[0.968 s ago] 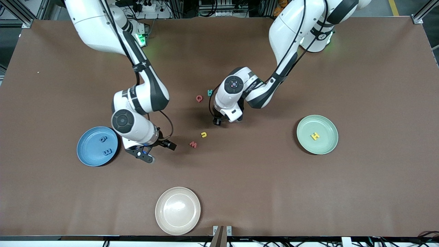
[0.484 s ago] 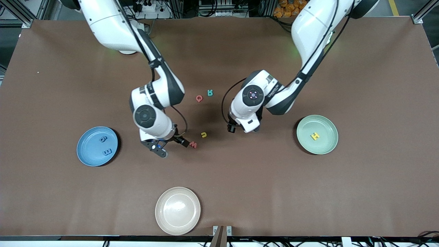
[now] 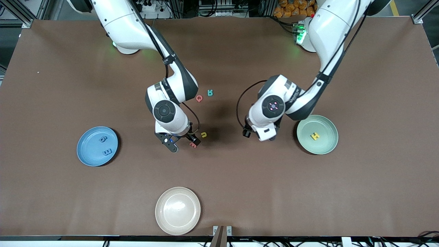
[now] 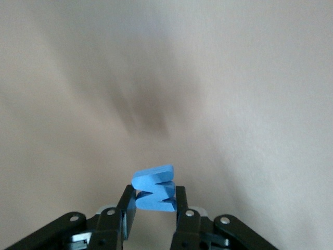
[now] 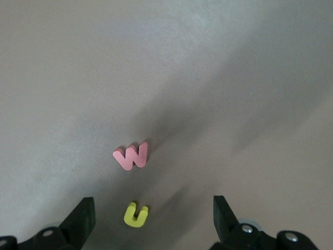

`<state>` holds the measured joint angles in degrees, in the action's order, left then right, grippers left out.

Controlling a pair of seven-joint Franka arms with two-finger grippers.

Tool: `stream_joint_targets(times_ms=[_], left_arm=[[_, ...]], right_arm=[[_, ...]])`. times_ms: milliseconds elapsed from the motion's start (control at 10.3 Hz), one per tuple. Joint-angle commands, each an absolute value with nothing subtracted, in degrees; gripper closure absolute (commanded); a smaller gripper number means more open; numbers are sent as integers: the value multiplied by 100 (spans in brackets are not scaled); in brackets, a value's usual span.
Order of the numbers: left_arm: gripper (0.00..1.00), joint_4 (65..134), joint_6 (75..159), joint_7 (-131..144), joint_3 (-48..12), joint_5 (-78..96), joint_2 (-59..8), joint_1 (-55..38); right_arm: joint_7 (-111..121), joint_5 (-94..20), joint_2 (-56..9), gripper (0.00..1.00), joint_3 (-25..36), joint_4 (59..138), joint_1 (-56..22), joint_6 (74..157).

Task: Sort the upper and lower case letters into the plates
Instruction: 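Carry W to the green plate while the right gripper reaches yellow u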

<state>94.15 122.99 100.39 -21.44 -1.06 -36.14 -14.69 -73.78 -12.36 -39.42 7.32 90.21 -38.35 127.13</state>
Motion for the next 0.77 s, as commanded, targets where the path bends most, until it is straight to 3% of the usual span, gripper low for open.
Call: stream_joint_targets(times_ms=[0,677], left_arm=[[100,9501,11797,9328,-2241,-176,-3367,-1074],[100,9527,10847,6858,-2224,-237,-3217,122]], right_arm=[[-8537,-1301,-4384,0,817,8623,-4121,12700],[-9536,-1266,-4702,0,861,8587,-4465,13131]])
